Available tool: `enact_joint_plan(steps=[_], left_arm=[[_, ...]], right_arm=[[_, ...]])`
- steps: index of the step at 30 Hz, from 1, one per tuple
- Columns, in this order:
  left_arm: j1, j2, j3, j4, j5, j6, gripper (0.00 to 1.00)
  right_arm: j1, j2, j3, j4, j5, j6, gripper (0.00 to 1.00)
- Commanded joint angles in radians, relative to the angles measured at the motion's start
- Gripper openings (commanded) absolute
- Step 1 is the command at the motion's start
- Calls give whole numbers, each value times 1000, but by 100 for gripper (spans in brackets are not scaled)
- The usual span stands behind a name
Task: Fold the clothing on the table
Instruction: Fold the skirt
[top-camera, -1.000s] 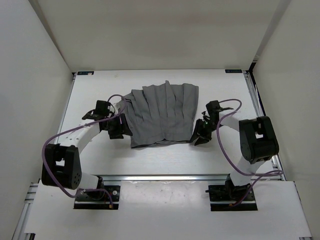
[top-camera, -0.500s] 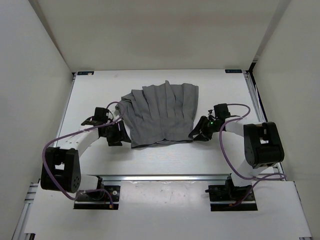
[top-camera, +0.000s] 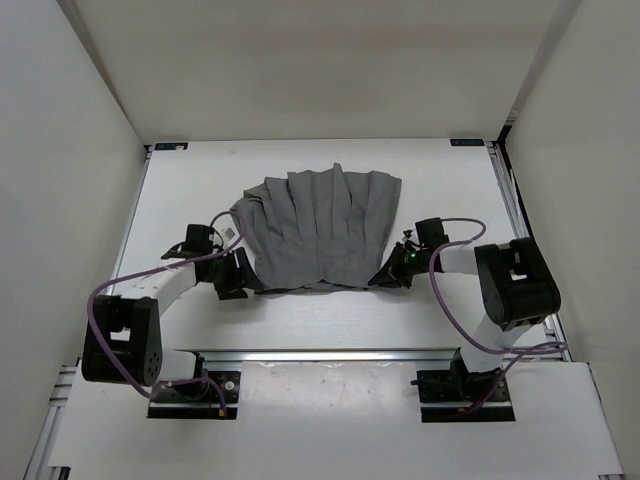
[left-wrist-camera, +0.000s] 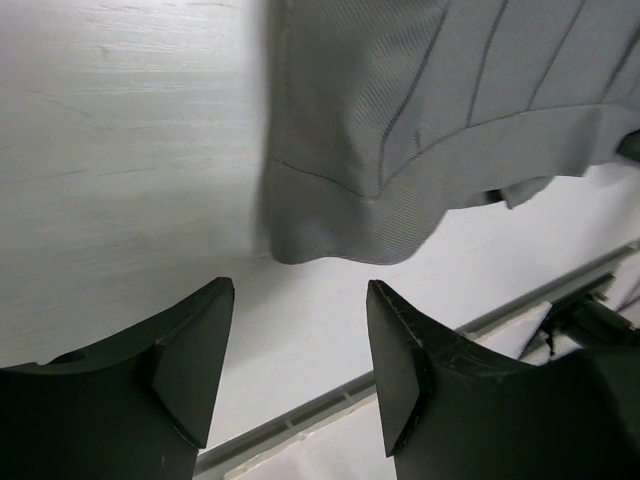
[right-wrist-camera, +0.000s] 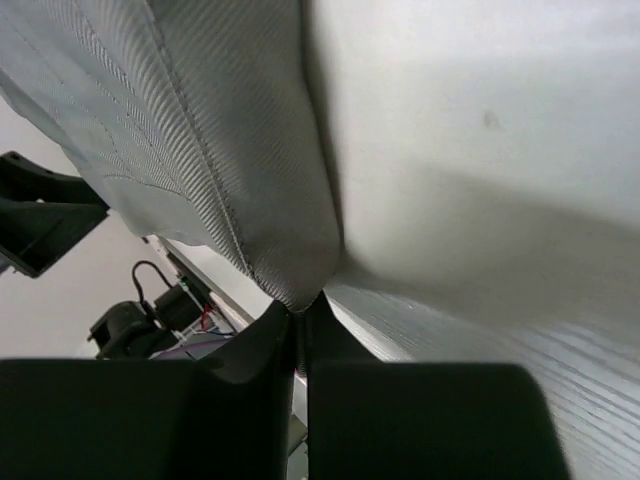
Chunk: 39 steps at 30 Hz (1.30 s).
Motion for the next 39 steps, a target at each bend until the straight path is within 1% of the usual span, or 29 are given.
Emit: enact_joint_plan(steps=[1,2,3,5,6,10,14,19,22,23,24,25,26,27,28,29,32,35,36,37,39], left_arm=[[26,-38,-41,93,105,-40,67],[34,-37,-52,117,154,-76,67],[37,-35,-93,172,172,-96,68],[59,-28,-150,286,250,-168,69],[60,-34,-158,306,261,-182,70],[63,-21,-179,318,219,-167,69],[62,3,-215,426,213,-215,69],[46,25,-228,455,178,-238,68],[27,46,-256,535,175,-261,65],[8,54,-255,535,169,-268,62],[2,64,-259,555,163,-261,52],[-13,66,-253,556,161,-259,46],[-29,77,-253,555,135,-247,30],[-33,84,-248,538,127,-236,10],[-27,83,-230,508,106,-229,2],[-21,83,-221,504,106,-219,0],[-1,63,-147,435,152,-177,0],[1,25,45,261,149,-106,0],[0,19,73,219,158,-92,0],[0,11,118,216,153,-88,0],[5,-9,153,200,164,-92,0]], right_arm=[[-2,-26,-32,-7,-4,10,1],[-15,-39,-43,-8,9,7,0],[-23,-52,-52,-16,1,9,0],[-52,-80,-68,-2,-5,15,0],[-54,-88,-81,-5,-4,7,0],[-65,-99,-88,-10,-17,9,0],[-51,-88,-88,13,-36,21,0],[-31,-85,-74,3,-42,20,0],[-20,-99,-68,3,-43,23,0],[-20,-102,-72,-2,-40,23,0],[-19,-100,-71,-5,-39,26,0],[-18,-111,-72,-4,-43,24,0],[-15,-117,-72,-4,-45,29,0],[-21,-123,-82,-10,-45,29,0],[-19,-126,-79,-7,-48,29,0],[-15,-146,-85,-11,-47,26,0],[-29,-195,-66,-68,-22,1,0],[-49,-247,10,-216,65,-72,0],[-72,-266,26,-237,79,-91,0],[-77,-278,46,-281,102,-114,0],[-123,-289,73,-310,118,-146,0]])
